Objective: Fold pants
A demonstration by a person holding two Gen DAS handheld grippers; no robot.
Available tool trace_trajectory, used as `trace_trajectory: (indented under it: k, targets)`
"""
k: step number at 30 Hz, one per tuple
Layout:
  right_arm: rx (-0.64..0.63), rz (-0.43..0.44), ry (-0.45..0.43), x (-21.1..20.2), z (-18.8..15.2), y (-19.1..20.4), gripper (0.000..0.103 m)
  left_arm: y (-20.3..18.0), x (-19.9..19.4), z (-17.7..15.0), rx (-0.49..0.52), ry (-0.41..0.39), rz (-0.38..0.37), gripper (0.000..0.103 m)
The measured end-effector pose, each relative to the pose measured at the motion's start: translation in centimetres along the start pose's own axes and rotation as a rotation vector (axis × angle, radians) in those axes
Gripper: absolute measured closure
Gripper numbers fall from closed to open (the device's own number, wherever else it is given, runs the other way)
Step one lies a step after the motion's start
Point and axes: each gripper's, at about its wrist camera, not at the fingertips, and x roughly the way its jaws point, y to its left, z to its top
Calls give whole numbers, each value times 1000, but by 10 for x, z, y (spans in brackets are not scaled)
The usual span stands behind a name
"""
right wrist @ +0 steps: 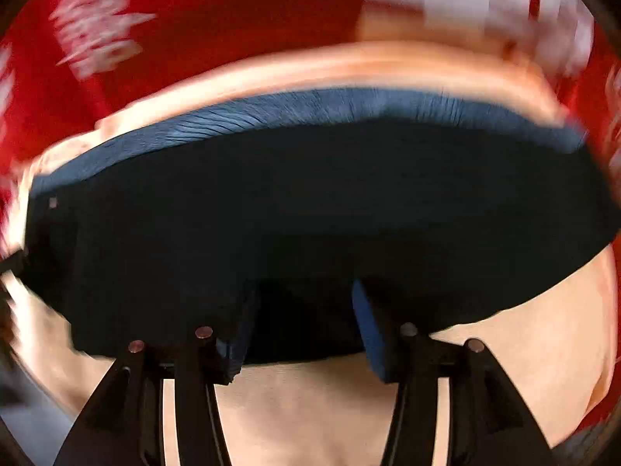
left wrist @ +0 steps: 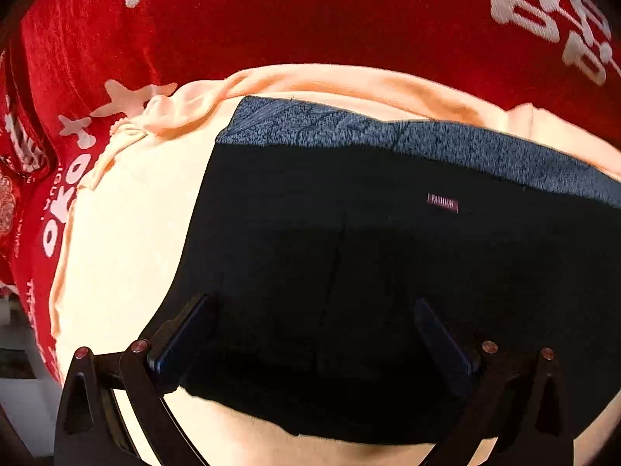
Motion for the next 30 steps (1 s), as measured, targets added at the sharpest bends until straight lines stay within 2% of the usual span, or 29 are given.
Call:
trace_trajectory:
  k: [2,3,5,7,8,11,14,16,22,28,30]
  targets:
    - [-55,-49,-6,-7,-12,9,49,-10,-4,0,33,24,20,0]
    - [-41,-43,12,-9,-16,8,48,-18,0,2,50,31,18,0]
    - [48,20,97,-7,-24,-5,48,-30,-11,-1,87,32,3,0]
    - [143,57,131,-8,-36,-19,48,-45,-27,-7,102,31,-49,0]
    - [183,64,121,-13,-41,-27,48,-53,-30,-28,112,28,-66,0]
    - [238,82,94,-29,-50,-40,47,-93,-60,-38,166,10,-124,0]
    - [283,90,103,-34,-59,-54,47,-139,-78,-45,230,5,-174,0]
    - [312,94,107,-35,-51,-59,47,-173,-89,-49,277,4,-209,0]
    - [436,112,115,-38,-67,-97,47,-253,-109,-55,383,-8,-265,0]
    - [524,134,105,-41,-82,-139,47,-308,-125,-58,393,-3,-276,0]
    - [547,144,102,-40,-82,-150,47,-318,-117,-49,385,4,-289,0]
